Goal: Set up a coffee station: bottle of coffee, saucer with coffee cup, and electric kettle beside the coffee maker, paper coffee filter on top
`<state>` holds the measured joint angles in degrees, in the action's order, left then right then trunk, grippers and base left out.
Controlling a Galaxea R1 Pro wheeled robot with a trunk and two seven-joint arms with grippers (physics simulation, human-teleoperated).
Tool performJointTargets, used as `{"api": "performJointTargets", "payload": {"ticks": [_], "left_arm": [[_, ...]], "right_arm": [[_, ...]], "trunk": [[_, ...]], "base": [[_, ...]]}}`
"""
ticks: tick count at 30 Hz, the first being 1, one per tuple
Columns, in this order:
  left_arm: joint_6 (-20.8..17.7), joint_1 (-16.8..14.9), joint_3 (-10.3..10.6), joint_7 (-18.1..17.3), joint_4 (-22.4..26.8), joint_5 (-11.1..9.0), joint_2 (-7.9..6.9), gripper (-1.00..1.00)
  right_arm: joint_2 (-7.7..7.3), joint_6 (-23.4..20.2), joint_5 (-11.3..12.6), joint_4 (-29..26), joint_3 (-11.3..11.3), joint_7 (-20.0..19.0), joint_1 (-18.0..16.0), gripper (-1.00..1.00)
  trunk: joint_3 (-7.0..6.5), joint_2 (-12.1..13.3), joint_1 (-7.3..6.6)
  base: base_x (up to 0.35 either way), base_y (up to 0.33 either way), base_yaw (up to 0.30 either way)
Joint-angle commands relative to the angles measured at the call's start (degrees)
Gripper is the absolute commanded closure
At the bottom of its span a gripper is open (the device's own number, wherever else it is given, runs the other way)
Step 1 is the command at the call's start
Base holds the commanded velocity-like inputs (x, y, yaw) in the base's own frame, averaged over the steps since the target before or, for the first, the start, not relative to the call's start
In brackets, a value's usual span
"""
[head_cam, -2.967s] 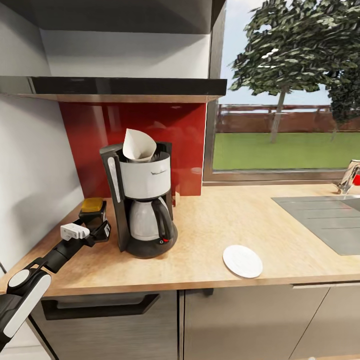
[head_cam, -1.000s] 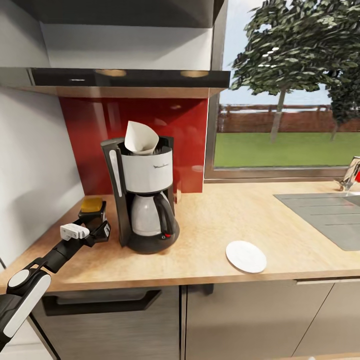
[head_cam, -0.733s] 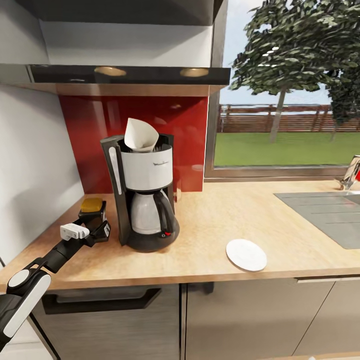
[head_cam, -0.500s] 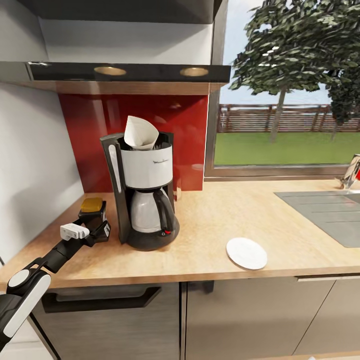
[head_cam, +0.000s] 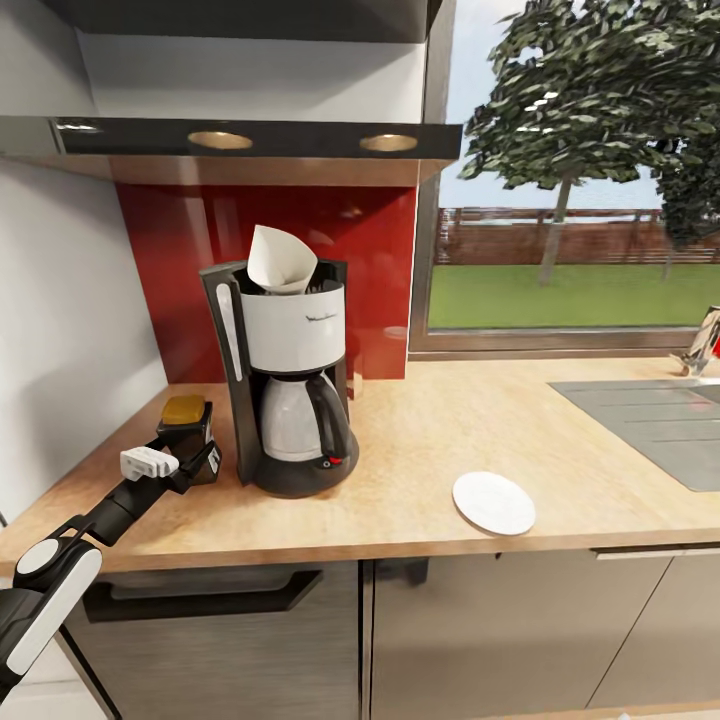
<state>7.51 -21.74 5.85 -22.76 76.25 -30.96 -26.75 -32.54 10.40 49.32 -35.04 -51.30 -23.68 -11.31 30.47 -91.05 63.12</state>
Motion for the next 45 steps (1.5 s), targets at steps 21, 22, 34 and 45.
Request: {"api": "performJointTargets", "payload": {"ticks": [21, 22, 34, 45], "left_arm": [[0.1, -0.1, 0.1, -0.1, 0.0, -0.5, -0.06, 1.00], [0.1, -0.1, 0.1, -0.1, 0.0, -0.5, -0.06, 1.00], [0.1, -0.1, 0.1, -0.1, 0.0, -0.5, -0.06, 1.00], [0.1, -0.1, 0.1, -0.1, 0.0, -0.5, -0.06, 1.00]], "right_arm": [[-0.07, 0.3, 0.6, 0.1, -0.5, -0.1, -0.1, -1.00], [-0.07, 0.3, 0.6, 0.1, -0.5, -0.1, -0.1, -1.00], [-0.07, 0.3, 0.6, 0.1, -0.5, -0.1, -0.1, -1.00], [-0.07, 0.3, 0.6, 0.1, -0.5, -0.1, -0.1, -1.00]], "trunk": [[1.32, -2.9, 1.54], [1.32, -2.9, 1.54], [2.40, -5.3, 2.86], [3.11, -6.9, 3.74]], "base": [[0.000, 0.000, 0.000], [0.000, 0.000, 0.000], [0.000, 0.000, 0.000], [0.000, 0.000, 0.000]]}}
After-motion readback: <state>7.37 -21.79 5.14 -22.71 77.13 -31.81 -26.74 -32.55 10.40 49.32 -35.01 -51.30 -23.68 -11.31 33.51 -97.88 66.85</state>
